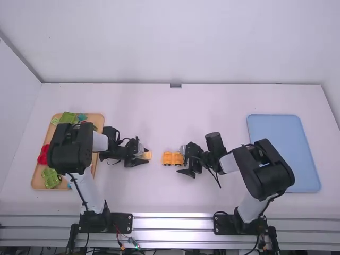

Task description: Assemble lego blocks to make yellow taxi

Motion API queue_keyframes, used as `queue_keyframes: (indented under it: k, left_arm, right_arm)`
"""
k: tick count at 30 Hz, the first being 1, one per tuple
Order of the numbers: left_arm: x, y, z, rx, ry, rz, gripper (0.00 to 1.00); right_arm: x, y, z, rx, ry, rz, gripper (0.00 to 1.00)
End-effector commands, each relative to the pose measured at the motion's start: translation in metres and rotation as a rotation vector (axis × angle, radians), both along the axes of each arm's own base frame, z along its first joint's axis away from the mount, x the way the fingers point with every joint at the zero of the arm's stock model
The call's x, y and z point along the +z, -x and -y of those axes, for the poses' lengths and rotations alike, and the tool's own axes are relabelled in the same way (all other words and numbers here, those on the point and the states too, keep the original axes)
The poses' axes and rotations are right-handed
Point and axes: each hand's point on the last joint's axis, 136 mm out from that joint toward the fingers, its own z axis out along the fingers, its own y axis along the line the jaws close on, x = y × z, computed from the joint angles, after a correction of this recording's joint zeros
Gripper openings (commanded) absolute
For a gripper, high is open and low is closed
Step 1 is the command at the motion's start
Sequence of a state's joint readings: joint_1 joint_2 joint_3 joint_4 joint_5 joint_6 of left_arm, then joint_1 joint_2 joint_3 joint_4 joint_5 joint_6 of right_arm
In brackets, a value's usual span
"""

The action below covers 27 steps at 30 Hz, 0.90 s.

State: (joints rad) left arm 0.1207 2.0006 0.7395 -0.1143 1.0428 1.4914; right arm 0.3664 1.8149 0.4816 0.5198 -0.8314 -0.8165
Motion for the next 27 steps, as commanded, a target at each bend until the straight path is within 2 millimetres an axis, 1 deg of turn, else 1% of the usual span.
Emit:
queue_keyframes:
  k: [1, 6, 7, 8, 10, 11, 12, 13, 14, 17, 20, 23, 25, 26, 27]
  left_arm:
    - [-0.022, 0.008, -0.017, 0.039, -0.11, -0.06, 0.55]
    - [-0.021, 0.007, -0.022, 0.059, -0.1, -0.061, 0.56]
    - [-0.02, 0.007, -0.021, 0.057, -0.095, -0.058, 0.56]
    - [-0.019, 0.008, -0.018, 0.05, -0.08, -0.053, 0.59]
    - [-0.017, 0.008, -0.012, 0.039, -0.058, -0.024, 0.59]
    - [-0.017, 0.008, -0.012, 0.038, -0.057, -0.017, 0.57]
    - [-0.019, 0.009, -0.011, 0.034, -0.064, -0.001, 0.5]
    - [-0.019, 0.009, -0.011, 0.034, -0.066, 0.003, 0.49]
    - [-0.021, 0.01, -0.011, 0.037, -0.069, 0.014, 0.45]
    - [-0.023, 0.01, -0.012, 0.067, -0.059, 0.018, 0.43]
    - [-0.023, 0.007, -0.013, 0.099, -0.048, 0.027, 0.43]
    - [-0.02, 0.007, -0.008, 0.089, -0.027, 0.059, 0.41]
    - [-0.02, 0.006, -0.009, 0.09, -0.032, 0.069, 0.38]
    - [-0.021, 0.006, -0.011, 0.097, -0.038, 0.064, 0.34]
    - [-0.021, 0.006, -0.011, 0.098, -0.038, 0.062, 0.34]
  right_arm:
    - [0.002, -0.003, -0.003, 0.003, -0.009, -0.002, 0.99]
    - [0.002, -0.003, -0.003, 0.006, -0.01, -0.001, 0.99]
    - [0.002, -0.003, -0.003, 0.006, -0.009, -0.001, 0.99]
    - [0.002, -0.003, -0.003, 0.006, -0.01, -0.001, 0.99]
    - [0.002, -0.003, -0.003, 0.006, -0.009, -0.001, 0.99]
    - [0.002, -0.003, -0.003, 0.006, -0.009, -0.001, 0.99]
    - [0.002, -0.003, -0.003, 0.006, -0.01, -0.001, 0.99]
    - [0.002, -0.003, -0.003, 0.006, -0.01, -0.001, 0.99]
    - [0.002, -0.004, -0.003, 0.003, -0.01, -0.001, 0.99]
    - [0.002, -0.003, -0.003, 0.006, -0.01, -0.001, 0.99]
    - [0.002, -0.004, -0.003, 0.004, -0.01, -0.001, 0.99]
    - [0.003, -0.005, -0.003, 0.004, -0.01, -0.001, 0.99]
    - [0.004, -0.004, -0.004, 0.011, -0.019, -0.001, 0.99]
    - [0.005, -0.003, -0.005, 0.016, -0.025, -0.005, 0.99]
    - [0.005, -0.003, -0.005, 0.016, -0.025, -0.005, 0.99]
